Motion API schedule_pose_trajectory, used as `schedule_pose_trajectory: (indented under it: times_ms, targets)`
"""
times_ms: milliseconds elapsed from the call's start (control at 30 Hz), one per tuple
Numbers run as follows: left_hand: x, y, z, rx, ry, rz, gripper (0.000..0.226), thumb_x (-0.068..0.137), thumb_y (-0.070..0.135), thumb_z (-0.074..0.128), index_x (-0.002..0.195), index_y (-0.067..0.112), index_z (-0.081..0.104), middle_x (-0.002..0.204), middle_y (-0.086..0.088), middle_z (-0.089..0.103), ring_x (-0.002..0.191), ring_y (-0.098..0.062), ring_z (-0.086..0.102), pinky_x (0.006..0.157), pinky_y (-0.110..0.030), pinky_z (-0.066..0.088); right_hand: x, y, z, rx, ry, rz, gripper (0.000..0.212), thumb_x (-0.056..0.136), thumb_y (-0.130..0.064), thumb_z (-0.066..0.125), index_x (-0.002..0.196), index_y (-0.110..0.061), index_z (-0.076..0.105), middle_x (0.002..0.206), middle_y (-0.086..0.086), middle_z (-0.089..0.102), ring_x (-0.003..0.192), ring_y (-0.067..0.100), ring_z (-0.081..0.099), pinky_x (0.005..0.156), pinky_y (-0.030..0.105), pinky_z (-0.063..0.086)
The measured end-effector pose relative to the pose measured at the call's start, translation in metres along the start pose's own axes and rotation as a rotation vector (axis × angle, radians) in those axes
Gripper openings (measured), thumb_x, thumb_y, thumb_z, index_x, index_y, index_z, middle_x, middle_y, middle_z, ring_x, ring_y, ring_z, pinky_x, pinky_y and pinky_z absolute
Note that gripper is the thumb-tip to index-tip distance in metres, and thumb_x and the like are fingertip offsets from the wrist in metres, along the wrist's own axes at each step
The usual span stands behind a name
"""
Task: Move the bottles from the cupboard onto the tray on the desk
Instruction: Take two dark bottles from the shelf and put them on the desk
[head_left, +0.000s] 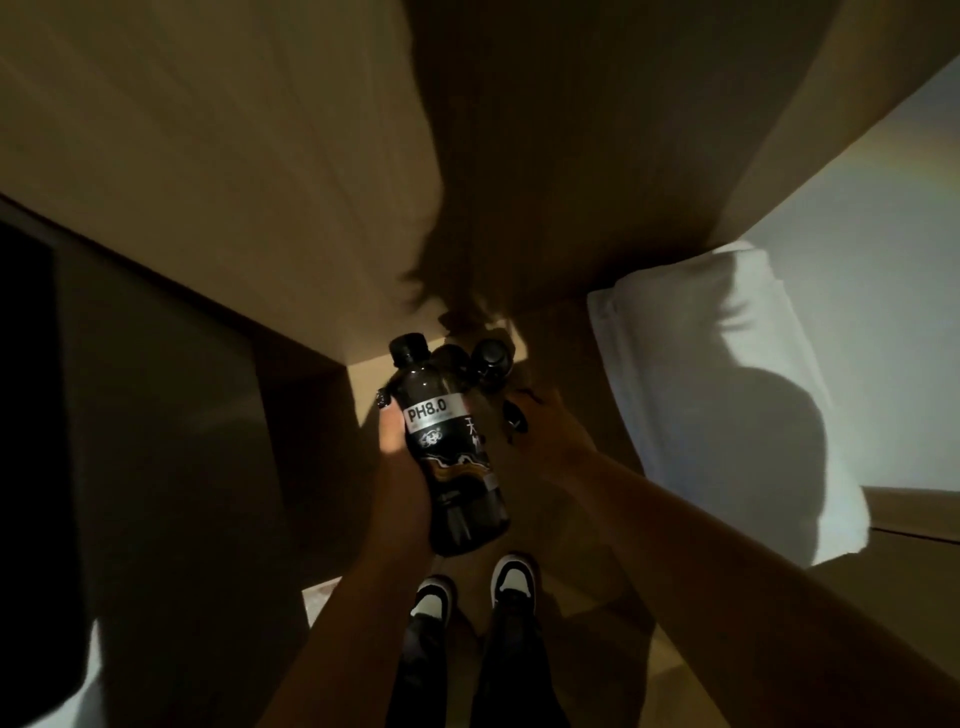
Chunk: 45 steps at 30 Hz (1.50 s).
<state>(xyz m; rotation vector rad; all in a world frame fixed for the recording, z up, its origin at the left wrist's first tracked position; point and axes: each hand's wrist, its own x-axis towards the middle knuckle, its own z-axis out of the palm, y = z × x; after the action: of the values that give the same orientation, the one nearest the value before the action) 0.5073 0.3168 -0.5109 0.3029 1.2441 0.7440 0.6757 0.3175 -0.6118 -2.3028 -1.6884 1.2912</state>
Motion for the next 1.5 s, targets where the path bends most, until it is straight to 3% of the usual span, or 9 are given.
schedule_pose_trajectory:
  times_ms: [300,500,600,700,767,900,1167,1300,1500]
  targets:
    - [0.004,0.006,-0.007,-0.106,0.009,0.01,0.044,0.096,0.05,0.036,0.095,0.015,0.062,0.072,-0.006,0.068,0.062,-0.018,0.064,0.063,-0.032,0.05,0.01,0.008,-0.013,-0.175,0.004,-0.01,0.028,0.091,-0.009,0.056,0.119,-0.008,0.058,0.135,0.017,0.045,0.109,0.034,0.056,0.09,0.04,0.05]
    - [-0.011,0.025,0.002,-0.062,0.057,0.06,0.06,0.051,0.054,0.077,0.096,0.017,0.064,0.085,-0.007,0.066,0.076,-0.024,0.064,0.083,-0.042,0.053,-0.042,0.005,-0.046,-0.03,0.189,-0.111,0.022,0.089,-0.007,0.063,0.106,-0.02,0.063,0.127,0.008,0.042,0.093,0.021,0.054,0.078,0.029,0.05]
    - [-0.029,0.037,0.01,0.221,0.007,0.217,0.058,0.066,0.047,0.076,0.109,0.011,0.061,0.081,0.002,0.062,0.075,-0.015,0.061,0.078,-0.029,0.052,-0.082,-0.008,-0.079,0.086,0.339,-0.154,0.026,0.088,-0.006,0.061,0.112,-0.015,0.061,0.111,0.005,0.045,0.096,0.024,0.055,0.085,0.038,0.048]
    - [-0.058,0.047,0.022,-0.015,-0.155,0.095,0.062,0.079,0.054,0.065,0.119,0.008,0.055,0.079,-0.007,0.064,0.065,-0.023,0.062,0.062,-0.034,0.052,-0.125,-0.034,-0.119,0.129,0.476,-0.212,0.032,0.086,-0.003,0.063,0.115,-0.013,0.057,0.107,0.003,0.047,0.093,0.018,0.052,0.083,0.031,0.046]
    - [-0.081,0.054,0.03,-0.169,-0.274,-0.035,0.035,0.09,0.047,0.051,0.096,0.015,0.063,0.065,-0.003,0.062,0.049,-0.016,0.059,0.049,-0.026,0.051,-0.156,-0.055,-0.143,0.14,0.567,-0.248,0.028,0.085,-0.006,0.067,0.111,-0.015,0.06,0.106,0.003,0.052,0.091,0.013,0.052,0.079,0.018,0.043]
    - [-0.122,0.077,0.042,-0.264,-0.326,-0.133,0.039,0.091,0.045,0.047,0.068,0.017,0.062,0.048,0.003,0.046,0.035,-0.012,0.047,0.044,-0.02,0.044,-0.22,-0.103,-0.182,0.191,0.75,-0.286,0.022,0.08,-0.012,0.075,0.099,-0.019,0.067,0.098,-0.005,0.061,0.085,0.007,0.058,0.076,0.01,0.045]
    - [-0.2,0.132,0.052,-0.28,-0.499,-0.193,0.061,0.078,0.056,0.057,0.121,0.013,0.055,0.079,-0.009,0.054,0.065,-0.026,0.052,0.067,-0.035,0.045,-0.336,-0.2,-0.247,0.226,1.044,-0.351,0.013,0.073,-0.022,0.077,0.081,-0.028,0.069,0.077,-0.016,0.063,0.068,0.002,0.063,0.06,0.014,0.054]
    - [-0.237,0.155,0.05,-0.288,-0.58,-0.115,0.052,0.079,0.051,0.058,0.109,0.009,0.064,0.079,-0.011,0.063,0.068,-0.027,0.057,0.072,-0.039,0.043,-0.385,-0.24,-0.263,0.281,1.136,-0.367,0.012,0.068,-0.03,0.079,0.071,-0.025,0.069,0.071,-0.005,0.064,0.067,0.012,0.062,0.061,0.037,0.057]
    - [-0.279,0.184,0.052,-0.335,-0.671,-0.221,0.068,0.064,0.05,0.073,0.116,0.006,0.064,0.102,-0.012,0.065,0.1,-0.033,0.064,0.098,-0.055,0.041,-0.425,-0.277,-0.256,0.23,1.356,-0.439,0.014,0.069,-0.032,0.079,0.073,-0.024,0.069,0.075,-0.005,0.065,0.066,0.01,0.056,0.06,0.019,0.046]
